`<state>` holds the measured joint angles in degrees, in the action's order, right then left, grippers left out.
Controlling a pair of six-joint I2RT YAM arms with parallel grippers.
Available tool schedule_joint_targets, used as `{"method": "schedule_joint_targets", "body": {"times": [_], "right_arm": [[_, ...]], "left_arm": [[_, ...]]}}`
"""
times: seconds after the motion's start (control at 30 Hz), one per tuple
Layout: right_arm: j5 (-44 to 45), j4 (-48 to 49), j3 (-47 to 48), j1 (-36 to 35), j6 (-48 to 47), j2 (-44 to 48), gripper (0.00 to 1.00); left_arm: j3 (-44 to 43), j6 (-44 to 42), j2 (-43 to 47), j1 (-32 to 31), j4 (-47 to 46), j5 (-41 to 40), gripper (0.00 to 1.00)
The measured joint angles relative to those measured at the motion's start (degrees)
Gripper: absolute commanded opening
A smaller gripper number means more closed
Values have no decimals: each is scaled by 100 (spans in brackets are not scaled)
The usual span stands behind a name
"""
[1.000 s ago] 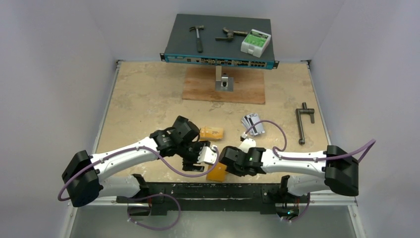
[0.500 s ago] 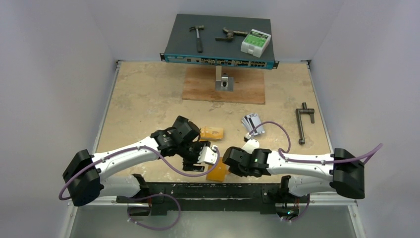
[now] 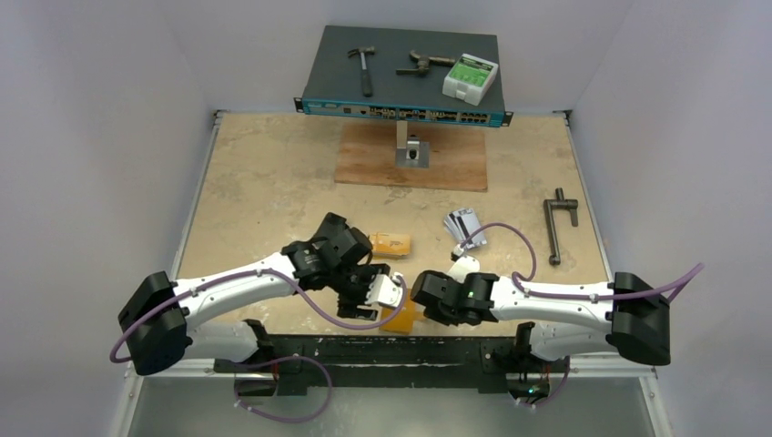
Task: Put the credit cards into the card holder
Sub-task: Close the card holder at the center of the board.
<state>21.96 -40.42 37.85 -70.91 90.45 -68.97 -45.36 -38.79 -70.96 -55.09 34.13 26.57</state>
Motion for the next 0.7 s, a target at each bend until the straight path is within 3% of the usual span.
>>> {"method": "schedule_joint_targets", "body": {"times": [0.37, 0.43, 0.53, 0.63, 0.7], "right_arm": [[-48, -9, -398, 0, 160, 503, 0], [-92, 144, -557, 0, 168, 612, 0], [-155, 339, -697, 0, 166, 732, 1], [-199, 437, -678, 0, 144, 754, 33], [-177, 361, -608, 0, 140, 743, 41]], "left_arm": [[444, 2, -214, -518, -17, -4, 68], [535, 4, -216, -640, -20, -15, 49], [702, -238, -249, -896, -789, -461, 46], [682, -531, -284, -1141, -1432, -887, 44], [621, -699, -308, -1311, -1602, -1126, 44]]}}
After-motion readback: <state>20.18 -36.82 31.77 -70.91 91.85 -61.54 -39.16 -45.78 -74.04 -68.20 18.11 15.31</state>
